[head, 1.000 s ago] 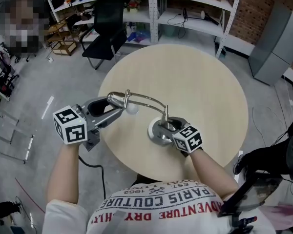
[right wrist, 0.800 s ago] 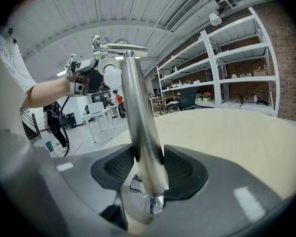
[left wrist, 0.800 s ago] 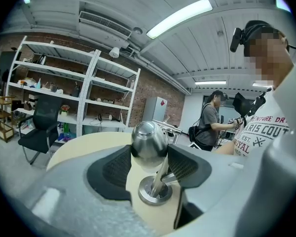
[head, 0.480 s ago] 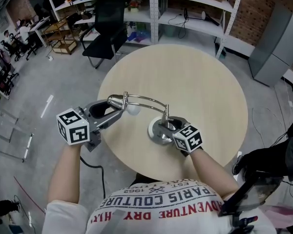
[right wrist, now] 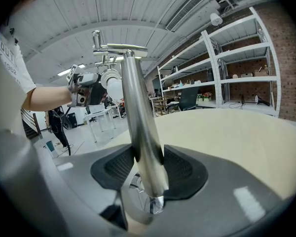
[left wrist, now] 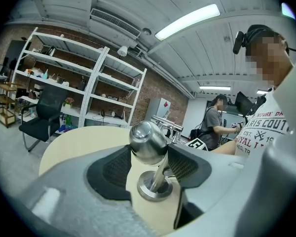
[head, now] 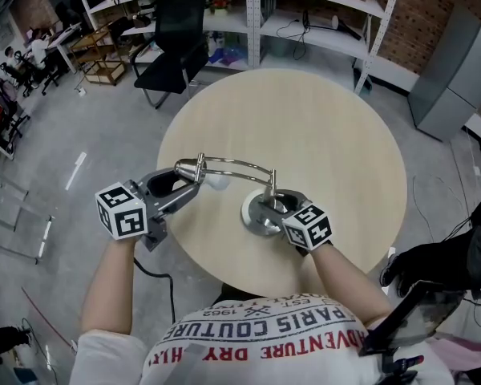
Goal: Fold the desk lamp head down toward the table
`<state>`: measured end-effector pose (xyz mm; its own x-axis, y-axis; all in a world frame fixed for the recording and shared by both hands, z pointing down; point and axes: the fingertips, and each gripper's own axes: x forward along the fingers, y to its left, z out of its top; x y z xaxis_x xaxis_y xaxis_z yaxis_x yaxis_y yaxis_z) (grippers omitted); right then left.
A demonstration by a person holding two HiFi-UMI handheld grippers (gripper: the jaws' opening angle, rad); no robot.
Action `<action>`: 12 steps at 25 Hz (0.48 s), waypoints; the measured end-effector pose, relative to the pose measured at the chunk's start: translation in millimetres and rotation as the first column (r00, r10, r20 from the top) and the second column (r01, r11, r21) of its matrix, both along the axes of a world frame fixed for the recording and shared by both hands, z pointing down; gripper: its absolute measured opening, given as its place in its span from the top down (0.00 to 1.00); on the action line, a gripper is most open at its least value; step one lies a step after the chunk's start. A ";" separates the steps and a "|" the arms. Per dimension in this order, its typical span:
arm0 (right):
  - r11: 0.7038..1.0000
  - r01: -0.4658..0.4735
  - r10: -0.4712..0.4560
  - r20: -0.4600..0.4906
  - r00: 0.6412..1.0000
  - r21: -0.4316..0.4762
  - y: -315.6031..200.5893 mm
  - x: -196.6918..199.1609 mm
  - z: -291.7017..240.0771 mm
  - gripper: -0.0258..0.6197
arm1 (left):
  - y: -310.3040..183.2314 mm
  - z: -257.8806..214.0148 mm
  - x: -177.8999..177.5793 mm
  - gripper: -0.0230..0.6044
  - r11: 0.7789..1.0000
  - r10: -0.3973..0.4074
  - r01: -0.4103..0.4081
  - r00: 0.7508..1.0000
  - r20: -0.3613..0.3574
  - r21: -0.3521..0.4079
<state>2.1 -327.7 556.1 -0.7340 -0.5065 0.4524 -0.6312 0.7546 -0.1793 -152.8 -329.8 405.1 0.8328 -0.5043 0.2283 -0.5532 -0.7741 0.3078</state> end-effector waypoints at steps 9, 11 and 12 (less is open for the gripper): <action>1.000 0.008 -0.008 0.003 1.000 0.008 1.0 -0.7 -1.6 0.67 | 1.2 16.2 -2.4 0.60 0.999 -0.028 0.026 0.999 -0.033 -0.038; 1.000 0.009 -0.009 0.008 1.000 0.012 0.1 -1.8 -3.3 0.67 | 0.5 19.3 -3.5 0.60 0.998 -0.036 0.034 0.998 -0.044 -0.044; 1.000 0.008 -0.008 0.009 1.000 0.015 0.1 -2.1 -3.7 0.67 | 0.6 21.9 -3.9 0.60 0.998 -0.040 0.038 0.998 -0.049 -0.050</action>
